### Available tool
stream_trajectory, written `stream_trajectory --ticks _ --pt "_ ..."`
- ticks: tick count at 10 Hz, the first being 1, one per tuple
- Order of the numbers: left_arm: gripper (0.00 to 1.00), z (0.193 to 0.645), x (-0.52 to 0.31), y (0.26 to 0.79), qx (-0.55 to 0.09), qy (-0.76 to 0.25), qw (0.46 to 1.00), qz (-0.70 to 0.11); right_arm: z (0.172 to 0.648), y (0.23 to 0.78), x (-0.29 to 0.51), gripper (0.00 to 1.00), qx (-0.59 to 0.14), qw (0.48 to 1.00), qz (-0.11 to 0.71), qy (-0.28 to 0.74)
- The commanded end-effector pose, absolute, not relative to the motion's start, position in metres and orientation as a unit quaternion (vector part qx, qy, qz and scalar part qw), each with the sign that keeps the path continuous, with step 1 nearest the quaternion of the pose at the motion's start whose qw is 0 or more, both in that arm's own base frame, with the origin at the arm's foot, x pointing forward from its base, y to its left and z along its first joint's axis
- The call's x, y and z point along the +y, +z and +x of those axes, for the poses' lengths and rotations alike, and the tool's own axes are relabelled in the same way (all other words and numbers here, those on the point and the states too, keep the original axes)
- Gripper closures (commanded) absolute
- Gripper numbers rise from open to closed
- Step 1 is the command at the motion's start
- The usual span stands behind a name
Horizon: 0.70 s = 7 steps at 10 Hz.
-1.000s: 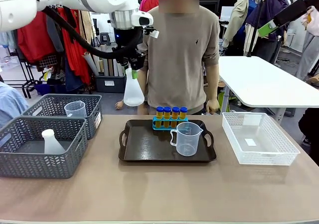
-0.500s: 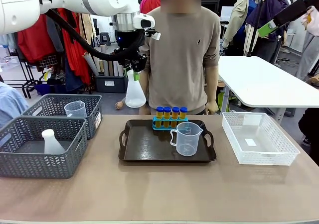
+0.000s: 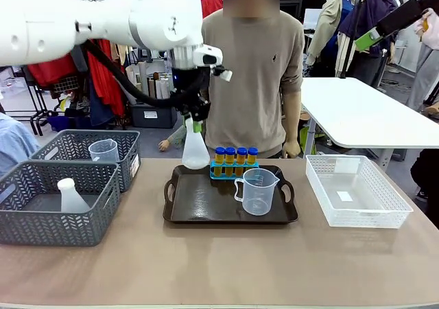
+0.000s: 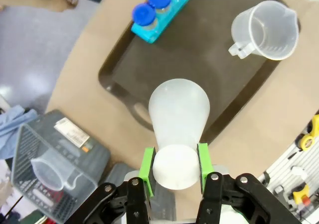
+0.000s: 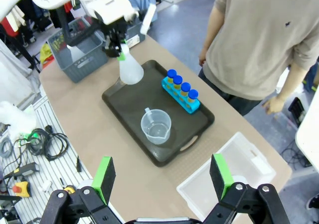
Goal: Prepare the laboratory tools.
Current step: Pick up one Small flask and place it on the Handle tray.
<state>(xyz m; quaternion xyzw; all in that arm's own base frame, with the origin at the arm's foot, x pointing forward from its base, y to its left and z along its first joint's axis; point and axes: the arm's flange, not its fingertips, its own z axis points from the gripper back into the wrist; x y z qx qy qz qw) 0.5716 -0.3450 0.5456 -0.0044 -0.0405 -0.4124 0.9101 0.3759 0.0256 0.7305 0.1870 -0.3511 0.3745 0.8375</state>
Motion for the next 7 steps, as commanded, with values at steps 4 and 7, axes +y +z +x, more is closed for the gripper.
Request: stream_trajectory --ticks 4,7 --pt "1.0 0.586 -0.358 0.476 -0.02 -0.44 0.897 -0.031 0.375 0.732 0.025 0.0 -0.352 0.835 0.189 0.377" --pt "1.0 0.588 -0.369 0.453 -0.014 -0.458 0.888 -0.029 0.375 0.732 0.025 0.0 -0.352 0.835 0.189 0.377"
